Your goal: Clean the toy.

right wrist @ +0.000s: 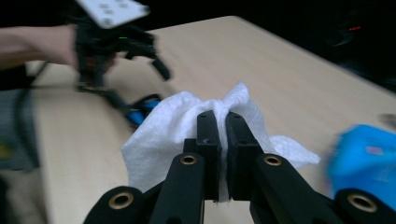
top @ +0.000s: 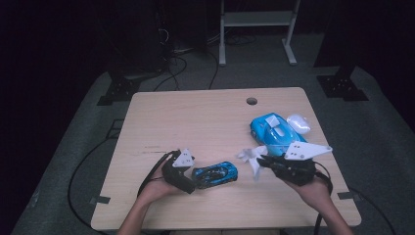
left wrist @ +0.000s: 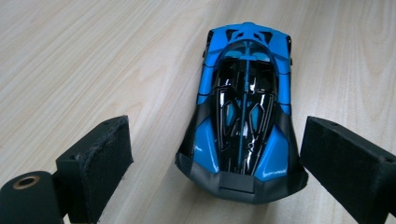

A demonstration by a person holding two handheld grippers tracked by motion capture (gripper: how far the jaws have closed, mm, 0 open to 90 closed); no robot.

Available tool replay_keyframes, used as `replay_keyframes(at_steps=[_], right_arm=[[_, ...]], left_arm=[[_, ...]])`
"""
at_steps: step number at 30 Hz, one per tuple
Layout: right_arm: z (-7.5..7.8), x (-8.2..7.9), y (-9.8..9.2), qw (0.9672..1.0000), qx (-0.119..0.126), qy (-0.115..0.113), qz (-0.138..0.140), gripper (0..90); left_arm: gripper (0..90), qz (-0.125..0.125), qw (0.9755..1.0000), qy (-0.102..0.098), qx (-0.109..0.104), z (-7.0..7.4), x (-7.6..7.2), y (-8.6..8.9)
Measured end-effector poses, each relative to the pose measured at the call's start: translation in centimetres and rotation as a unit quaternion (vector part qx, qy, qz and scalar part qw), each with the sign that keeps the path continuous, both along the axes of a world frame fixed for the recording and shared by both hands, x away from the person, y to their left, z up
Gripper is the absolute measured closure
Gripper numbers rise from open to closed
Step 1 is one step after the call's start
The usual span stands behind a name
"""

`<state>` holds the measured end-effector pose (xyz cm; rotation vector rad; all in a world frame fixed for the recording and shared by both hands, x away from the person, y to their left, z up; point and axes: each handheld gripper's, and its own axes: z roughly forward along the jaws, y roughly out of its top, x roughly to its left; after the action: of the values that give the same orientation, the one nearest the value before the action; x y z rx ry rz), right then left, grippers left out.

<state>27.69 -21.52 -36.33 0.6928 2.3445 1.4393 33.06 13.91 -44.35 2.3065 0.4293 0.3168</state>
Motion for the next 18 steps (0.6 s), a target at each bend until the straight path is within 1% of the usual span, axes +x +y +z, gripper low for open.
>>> replay_keyframes(at_steps=[2,4,6,8,9,10,11,12,13,15,17,18], right_arm=[[-0.7,0.2,1.2,0.9995,-0.001,0.02,0.022,85.3],[-1.4,0.4,2.2,0.9983,0.0,0.04,0.042,85.4],[-2.1,0.8,3.1,0.9964,-0.013,0.059,0.06,85.6],[-2.9,1.5,4.0,0.9941,-0.026,0.079,0.071,85.7],[-3.5,2.0,4.6,0.9924,-0.031,0.091,0.077,85.6],[-3.9,2.4,4.9,0.9922,-0.032,0.095,0.074,85.7],[-4.4,2.8,5.5,0.9912,-0.042,0.101,0.075,85.6],[-4.7,3.0,5.8,0.9907,-0.05,0.101,0.076,85.6],[-5.1,3.3,6.4,0.9903,-0.06,0.1,0.075,85.5],[-5.6,3.8,6.9,0.9905,-0.082,0.09,0.065,85.2],[-5.9,4.4,7.0,0.9913,-0.074,0.093,0.058,84.4],[-6.0,4.6,7.0,0.9917,-0.077,0.089,0.053,83.9]], left_arm=[[8.7,-0.003,1.0,0.0,0.003,-0.1,-0.1,-0.1],[8.7,-0.004,1.0,0.001,0.002,-0.1,-0.1,-0.1],[8.7,-0.004,1.0,0.0,0.001,-0.1,0.0,-0.1],[8.7,-0.006,1.0,0.001,0.001,-0.2,0.0,-0.1],[8.7,-0.007,1.0,0.001,0.002,-0.2,0.0,-0.2],[8.7,-0.007,1.0,0.001,0.002,-0.2,0.0,-0.2],[8.7,-0.009,0.9999,0.003,0.005,-0.3,-0.1,-0.3],[8.7,-0.01,0.9999,0.006,0.006,-0.4,0.0,-0.3],[8.8,-0.01,0.9999,0.009,0.006,-0.4,0.0,-0.3],[8.8,-0.013,0.9998,0.015,0.008,-0.4,0.1,-0.3],[9.1,-0.014,0.9997,0.016,0.008,-0.5,0.1,-0.2],[9.1,-0.015,0.9997,0.016,0.008,-0.5,0.1,-0.2]])
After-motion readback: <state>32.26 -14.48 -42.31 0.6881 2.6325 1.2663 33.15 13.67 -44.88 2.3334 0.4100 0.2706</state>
